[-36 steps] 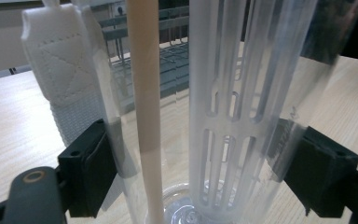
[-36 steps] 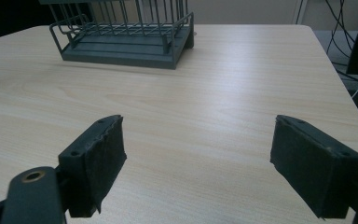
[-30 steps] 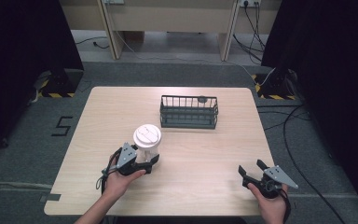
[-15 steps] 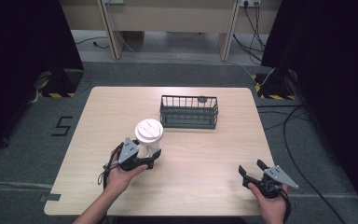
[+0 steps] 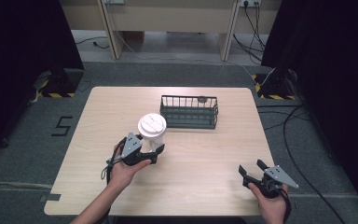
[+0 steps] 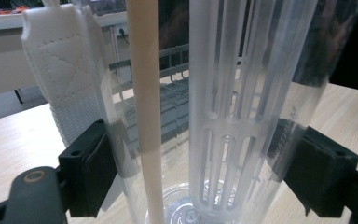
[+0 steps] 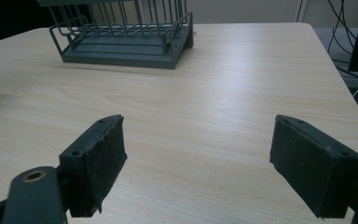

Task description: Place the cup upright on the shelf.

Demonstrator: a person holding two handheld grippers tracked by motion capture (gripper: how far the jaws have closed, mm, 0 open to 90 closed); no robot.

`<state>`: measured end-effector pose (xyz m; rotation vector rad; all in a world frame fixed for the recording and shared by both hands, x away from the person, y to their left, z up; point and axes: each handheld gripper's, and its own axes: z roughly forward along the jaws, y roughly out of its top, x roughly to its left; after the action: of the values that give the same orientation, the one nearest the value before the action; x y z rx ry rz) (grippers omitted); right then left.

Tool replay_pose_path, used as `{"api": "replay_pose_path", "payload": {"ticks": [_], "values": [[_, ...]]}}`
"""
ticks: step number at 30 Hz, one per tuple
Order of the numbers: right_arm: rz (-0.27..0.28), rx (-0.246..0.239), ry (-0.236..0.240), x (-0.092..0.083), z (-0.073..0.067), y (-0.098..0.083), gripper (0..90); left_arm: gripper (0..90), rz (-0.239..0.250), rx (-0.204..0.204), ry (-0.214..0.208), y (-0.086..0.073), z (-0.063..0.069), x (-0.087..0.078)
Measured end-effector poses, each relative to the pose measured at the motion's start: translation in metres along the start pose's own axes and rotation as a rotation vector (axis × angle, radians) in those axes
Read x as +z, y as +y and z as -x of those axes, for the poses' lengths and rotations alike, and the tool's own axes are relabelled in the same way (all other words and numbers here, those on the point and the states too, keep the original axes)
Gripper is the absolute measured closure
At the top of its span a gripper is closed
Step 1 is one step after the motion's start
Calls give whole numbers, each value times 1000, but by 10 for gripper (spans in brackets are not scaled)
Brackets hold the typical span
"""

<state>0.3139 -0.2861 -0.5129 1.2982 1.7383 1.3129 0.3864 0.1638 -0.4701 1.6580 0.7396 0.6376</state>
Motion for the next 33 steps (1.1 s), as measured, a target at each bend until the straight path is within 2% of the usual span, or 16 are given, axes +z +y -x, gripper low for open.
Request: {"api": "replay_pose_path", "payload": {"ticks": [5,22,33], "values": [[0,0,0,0,0,0,186,179,11,-12,1,3,0,5],[-2,0,4,0,0,0,188,179,38,-13,-9,21,1,24],[-5,3,7,0,0,0,189,179,38,-1,-10,31,0,35]]}}
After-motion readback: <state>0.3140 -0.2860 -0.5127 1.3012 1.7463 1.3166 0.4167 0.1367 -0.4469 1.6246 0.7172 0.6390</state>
